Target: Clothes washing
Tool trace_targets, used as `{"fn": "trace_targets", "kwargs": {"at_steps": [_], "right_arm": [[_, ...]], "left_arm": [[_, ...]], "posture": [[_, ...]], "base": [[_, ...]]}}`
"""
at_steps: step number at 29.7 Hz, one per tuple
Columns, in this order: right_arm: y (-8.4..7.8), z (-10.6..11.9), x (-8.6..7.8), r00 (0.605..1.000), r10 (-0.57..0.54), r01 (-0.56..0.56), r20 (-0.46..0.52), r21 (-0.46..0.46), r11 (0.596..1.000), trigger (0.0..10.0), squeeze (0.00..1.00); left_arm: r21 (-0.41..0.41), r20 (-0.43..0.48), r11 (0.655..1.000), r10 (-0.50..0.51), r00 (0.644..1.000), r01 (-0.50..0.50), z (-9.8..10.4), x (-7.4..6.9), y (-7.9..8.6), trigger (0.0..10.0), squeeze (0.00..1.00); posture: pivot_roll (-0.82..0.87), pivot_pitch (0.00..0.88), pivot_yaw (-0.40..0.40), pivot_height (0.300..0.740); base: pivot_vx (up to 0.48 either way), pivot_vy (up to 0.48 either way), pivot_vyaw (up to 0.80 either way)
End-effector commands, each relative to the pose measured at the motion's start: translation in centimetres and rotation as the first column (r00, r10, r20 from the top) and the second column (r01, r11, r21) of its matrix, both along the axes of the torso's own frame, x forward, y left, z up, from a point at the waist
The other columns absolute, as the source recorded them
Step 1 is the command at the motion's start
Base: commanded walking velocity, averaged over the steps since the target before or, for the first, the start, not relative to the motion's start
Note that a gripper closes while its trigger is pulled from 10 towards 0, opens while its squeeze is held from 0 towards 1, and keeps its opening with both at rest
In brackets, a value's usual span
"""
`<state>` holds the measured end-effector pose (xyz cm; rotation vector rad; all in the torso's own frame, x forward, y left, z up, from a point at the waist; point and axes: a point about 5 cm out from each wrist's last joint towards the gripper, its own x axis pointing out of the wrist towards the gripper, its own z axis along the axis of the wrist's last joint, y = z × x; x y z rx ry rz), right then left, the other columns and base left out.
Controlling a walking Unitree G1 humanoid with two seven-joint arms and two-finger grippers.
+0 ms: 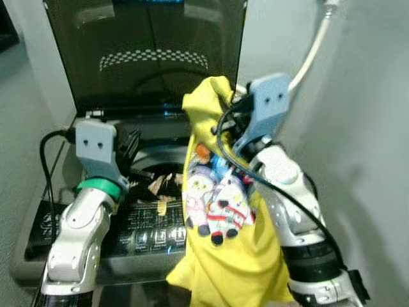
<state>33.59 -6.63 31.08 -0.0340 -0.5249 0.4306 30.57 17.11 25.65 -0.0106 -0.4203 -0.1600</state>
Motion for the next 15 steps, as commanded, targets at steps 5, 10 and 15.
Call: {"fn": "trace_targets", "kwargs": {"at_steps": [5,10,15], "right_arm": [[-0.4,0.52,-0.14,1.0,-0.006,0.006,0.016,0.015,1.0,10.0,0.0],[-0.36,0.39,-0.15,1.0,-0.003,0.003,0.012,0.014,1.0,10.0,0.0],[-0.3,0.41,-0.15,1.0,0.006,-0.006,0.009,0.011,1.0,10.0,0.0]], "left_arm": [[0.025,0.001,1.0,-0.009,1.0,0.009,-0.03,-0.19,-0.24,10.0,0.0],[0.037,-0.003,0.999,-0.015,1.0,0.015,-0.16,-0.27,-0.33,10.0,0.0],[0.045,-0.004,0.999,-0.017,1.0,0.017,-0.23,-0.36,-0.36,10.0,0.0]], "posture": [[0.02,0.026,0.073,0.74],[0.02,0.025,0.073,0.74],[0.02,0.026,0.073,0.74]], "base": [[0.0,0.0,0.0],[0.0,0.0,0.0],[0.0,0.0,0.0]]}}
